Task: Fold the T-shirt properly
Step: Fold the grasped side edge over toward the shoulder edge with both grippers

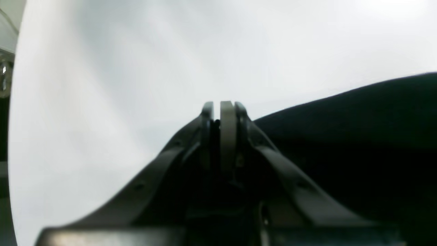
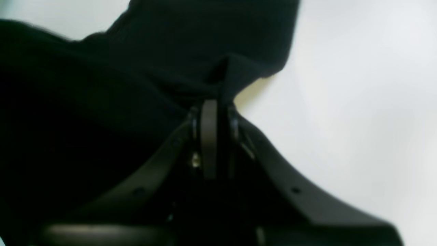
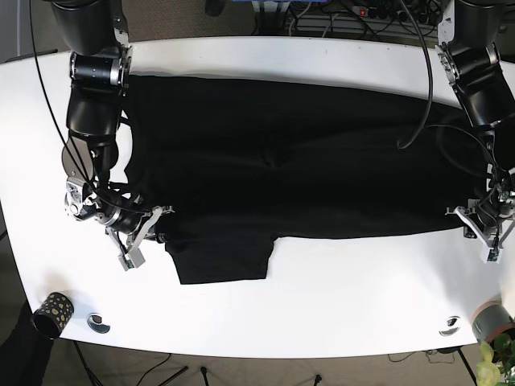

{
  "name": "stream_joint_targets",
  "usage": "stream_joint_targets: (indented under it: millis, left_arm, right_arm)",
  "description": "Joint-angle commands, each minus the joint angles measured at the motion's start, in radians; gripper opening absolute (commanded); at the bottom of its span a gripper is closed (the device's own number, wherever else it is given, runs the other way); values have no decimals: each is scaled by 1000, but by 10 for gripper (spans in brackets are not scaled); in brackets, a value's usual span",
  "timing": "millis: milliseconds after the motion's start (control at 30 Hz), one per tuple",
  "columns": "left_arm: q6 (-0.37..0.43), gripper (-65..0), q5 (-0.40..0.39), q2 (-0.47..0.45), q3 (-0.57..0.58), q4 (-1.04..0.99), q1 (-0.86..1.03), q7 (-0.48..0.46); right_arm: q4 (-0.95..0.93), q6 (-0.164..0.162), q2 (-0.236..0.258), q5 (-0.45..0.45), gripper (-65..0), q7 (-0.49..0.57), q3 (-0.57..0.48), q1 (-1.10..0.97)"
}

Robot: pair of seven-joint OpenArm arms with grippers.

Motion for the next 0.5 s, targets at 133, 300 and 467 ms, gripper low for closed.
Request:
stream_joint_targets:
  millis: [133, 300, 467]
  left_arm:
    - [0, -650, -10, -22, -4, 20, -31, -55]
    - [-1, -650, -8, -23, -4, -3, -31, -120]
    - [-3, -650, -8, -26, -4, -33, -25, -141]
  right_arm:
    - [118, 6, 15, 19, -639, 1, 6, 11]
    - [185, 6, 18, 19, -642, -2, 6, -15]
    - [288, 6, 21, 21, -642, -47, 8, -71]
